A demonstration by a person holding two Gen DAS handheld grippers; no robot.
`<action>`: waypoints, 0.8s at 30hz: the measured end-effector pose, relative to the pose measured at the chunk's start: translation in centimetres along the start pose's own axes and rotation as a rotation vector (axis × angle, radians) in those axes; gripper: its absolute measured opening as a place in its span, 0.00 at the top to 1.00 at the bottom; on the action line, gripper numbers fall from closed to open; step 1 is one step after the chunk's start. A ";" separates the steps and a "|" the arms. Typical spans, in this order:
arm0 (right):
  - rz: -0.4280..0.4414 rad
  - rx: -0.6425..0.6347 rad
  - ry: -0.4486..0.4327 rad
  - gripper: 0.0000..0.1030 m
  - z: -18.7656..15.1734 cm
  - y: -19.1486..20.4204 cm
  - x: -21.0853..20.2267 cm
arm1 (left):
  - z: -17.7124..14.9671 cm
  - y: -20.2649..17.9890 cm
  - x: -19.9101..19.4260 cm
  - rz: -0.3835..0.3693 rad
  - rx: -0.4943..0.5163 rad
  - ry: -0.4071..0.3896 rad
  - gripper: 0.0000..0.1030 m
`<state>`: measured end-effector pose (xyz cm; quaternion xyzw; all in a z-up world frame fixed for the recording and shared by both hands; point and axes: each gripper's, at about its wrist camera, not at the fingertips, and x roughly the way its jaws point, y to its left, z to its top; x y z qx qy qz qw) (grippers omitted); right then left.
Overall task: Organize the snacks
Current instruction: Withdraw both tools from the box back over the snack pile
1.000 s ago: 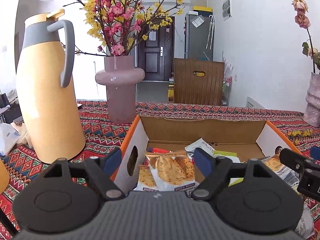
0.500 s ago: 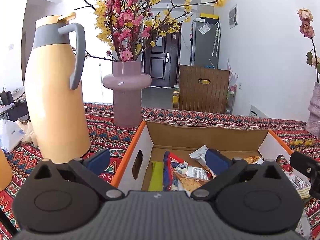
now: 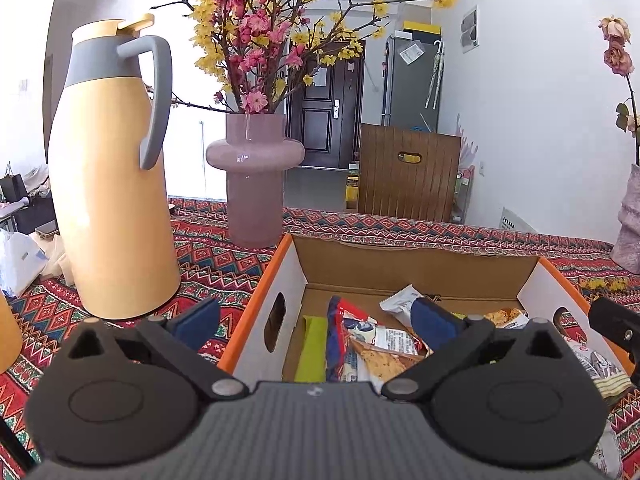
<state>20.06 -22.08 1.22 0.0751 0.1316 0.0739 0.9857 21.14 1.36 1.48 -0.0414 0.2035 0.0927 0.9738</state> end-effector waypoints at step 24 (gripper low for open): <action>0.047 -0.024 -0.088 0.00 1.4 0.9 -5.8 | 2.3 1.7 -5.7 0.006 -0.043 -0.027 0.00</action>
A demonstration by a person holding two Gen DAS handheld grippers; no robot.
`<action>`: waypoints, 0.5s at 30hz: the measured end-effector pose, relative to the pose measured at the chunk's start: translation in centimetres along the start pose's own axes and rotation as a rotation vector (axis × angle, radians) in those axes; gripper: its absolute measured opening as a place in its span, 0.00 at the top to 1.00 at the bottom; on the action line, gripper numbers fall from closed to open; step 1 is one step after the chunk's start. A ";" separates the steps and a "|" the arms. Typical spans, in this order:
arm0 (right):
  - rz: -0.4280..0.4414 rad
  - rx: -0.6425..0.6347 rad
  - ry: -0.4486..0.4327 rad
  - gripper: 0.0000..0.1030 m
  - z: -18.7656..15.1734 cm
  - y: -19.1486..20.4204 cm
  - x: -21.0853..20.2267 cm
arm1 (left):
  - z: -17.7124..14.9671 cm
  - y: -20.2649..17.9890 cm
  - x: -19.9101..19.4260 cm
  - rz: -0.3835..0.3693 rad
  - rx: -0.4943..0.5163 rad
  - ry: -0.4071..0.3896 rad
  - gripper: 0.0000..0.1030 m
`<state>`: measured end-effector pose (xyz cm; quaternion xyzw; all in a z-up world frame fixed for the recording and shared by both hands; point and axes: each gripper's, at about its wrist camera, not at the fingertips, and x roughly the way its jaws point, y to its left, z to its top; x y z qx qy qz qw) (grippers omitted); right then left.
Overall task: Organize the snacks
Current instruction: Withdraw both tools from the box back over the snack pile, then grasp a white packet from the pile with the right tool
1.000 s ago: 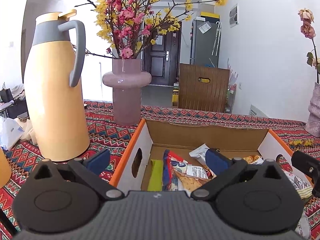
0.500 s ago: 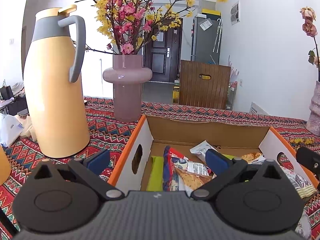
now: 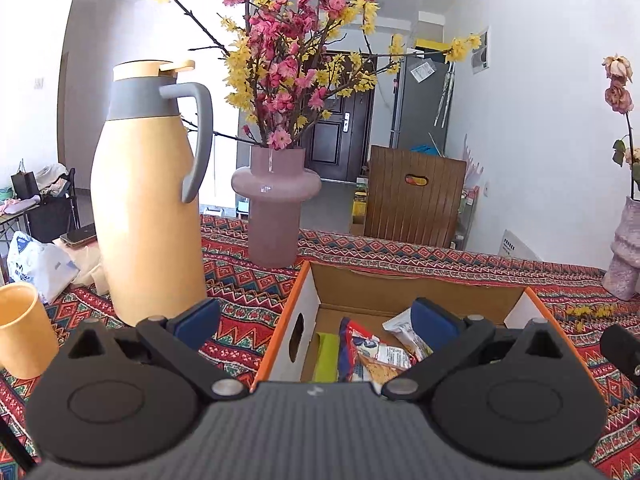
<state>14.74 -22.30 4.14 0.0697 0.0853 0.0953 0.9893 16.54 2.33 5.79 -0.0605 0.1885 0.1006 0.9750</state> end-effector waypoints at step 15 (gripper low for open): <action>0.014 -0.024 0.356 0.00 -5.7 0.8 -5.3 | -6.7 4.2 -3.9 -0.073 0.087 0.179 0.00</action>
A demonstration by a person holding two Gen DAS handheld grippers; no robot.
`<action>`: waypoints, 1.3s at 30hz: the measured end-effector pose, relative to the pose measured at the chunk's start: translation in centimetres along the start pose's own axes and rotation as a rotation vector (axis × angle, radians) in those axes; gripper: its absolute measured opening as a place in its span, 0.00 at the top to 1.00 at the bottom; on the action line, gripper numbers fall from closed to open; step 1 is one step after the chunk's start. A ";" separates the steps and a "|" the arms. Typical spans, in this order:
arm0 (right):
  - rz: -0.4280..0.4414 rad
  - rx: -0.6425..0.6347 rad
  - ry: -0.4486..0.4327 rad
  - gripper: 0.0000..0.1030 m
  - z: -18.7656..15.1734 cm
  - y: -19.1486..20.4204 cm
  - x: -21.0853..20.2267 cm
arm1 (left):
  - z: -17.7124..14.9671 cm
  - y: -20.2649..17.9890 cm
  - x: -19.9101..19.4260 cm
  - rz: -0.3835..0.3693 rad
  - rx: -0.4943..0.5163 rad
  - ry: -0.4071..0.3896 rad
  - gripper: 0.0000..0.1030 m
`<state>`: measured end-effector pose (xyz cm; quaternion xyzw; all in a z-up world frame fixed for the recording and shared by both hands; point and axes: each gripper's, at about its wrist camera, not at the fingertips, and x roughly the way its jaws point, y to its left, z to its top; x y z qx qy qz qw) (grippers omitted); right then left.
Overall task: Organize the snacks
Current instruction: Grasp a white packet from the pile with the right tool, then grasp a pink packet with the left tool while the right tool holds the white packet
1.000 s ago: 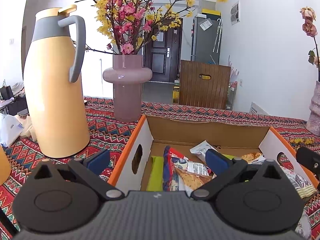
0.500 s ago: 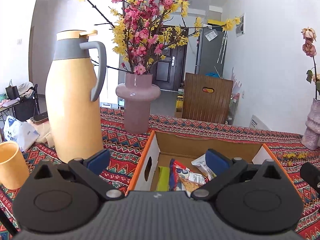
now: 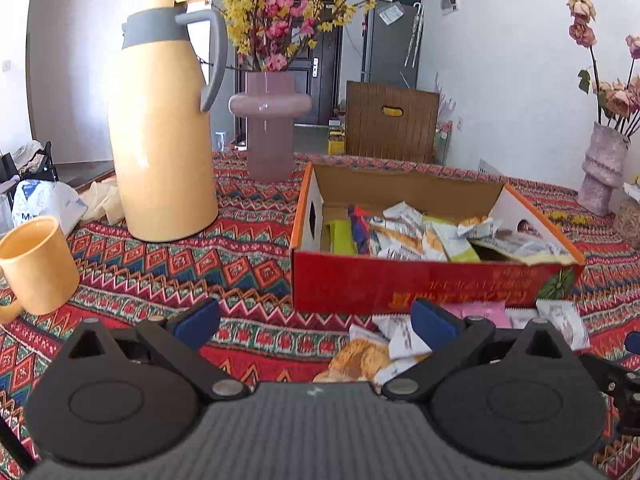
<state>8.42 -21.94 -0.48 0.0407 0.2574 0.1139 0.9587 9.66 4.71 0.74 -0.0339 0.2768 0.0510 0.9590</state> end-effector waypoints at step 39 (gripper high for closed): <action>-0.083 -0.060 0.002 0.59 -3.2 1.4 -0.4 | -3.6 3.1 2.6 -0.037 -0.100 0.079 0.00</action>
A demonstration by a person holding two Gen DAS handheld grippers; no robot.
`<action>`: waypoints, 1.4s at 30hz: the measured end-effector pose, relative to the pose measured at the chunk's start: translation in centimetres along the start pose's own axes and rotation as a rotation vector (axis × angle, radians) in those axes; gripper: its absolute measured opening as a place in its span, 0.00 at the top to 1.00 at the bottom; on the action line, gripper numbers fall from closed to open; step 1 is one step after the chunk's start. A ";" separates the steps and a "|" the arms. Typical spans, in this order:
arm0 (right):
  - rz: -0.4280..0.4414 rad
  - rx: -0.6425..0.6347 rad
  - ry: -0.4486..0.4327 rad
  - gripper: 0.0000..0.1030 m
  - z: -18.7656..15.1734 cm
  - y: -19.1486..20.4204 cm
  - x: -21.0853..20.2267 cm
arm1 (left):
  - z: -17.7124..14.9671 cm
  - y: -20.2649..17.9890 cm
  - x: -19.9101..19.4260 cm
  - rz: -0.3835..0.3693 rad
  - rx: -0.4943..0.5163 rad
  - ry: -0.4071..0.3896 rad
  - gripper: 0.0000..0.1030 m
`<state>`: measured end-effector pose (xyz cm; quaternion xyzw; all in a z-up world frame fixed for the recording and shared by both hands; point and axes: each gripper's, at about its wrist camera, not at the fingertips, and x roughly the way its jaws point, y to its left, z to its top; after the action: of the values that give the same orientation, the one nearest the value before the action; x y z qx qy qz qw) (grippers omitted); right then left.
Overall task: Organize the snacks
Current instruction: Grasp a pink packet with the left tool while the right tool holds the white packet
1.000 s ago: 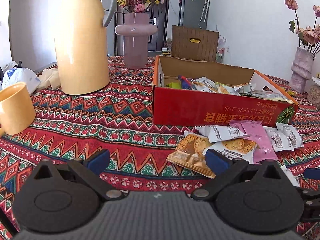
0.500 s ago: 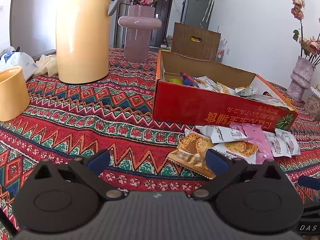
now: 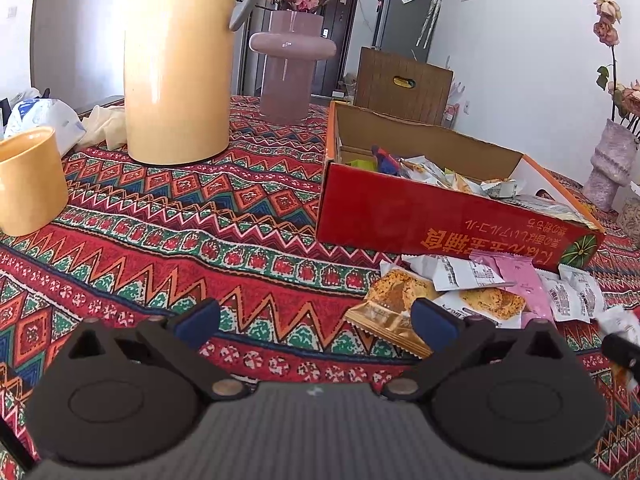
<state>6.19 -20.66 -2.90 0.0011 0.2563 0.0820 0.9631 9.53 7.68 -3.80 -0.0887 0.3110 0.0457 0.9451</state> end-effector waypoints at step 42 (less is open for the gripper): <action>0.029 0.077 -0.123 0.59 -0.7 -4.0 0.1 | -2.5 -10.6 -0.6 -0.115 0.260 0.097 0.10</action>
<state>6.55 -24.67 -3.70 0.0469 0.1998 0.0860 0.9749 9.04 -3.19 -3.95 0.0146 0.3541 -0.0535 0.9336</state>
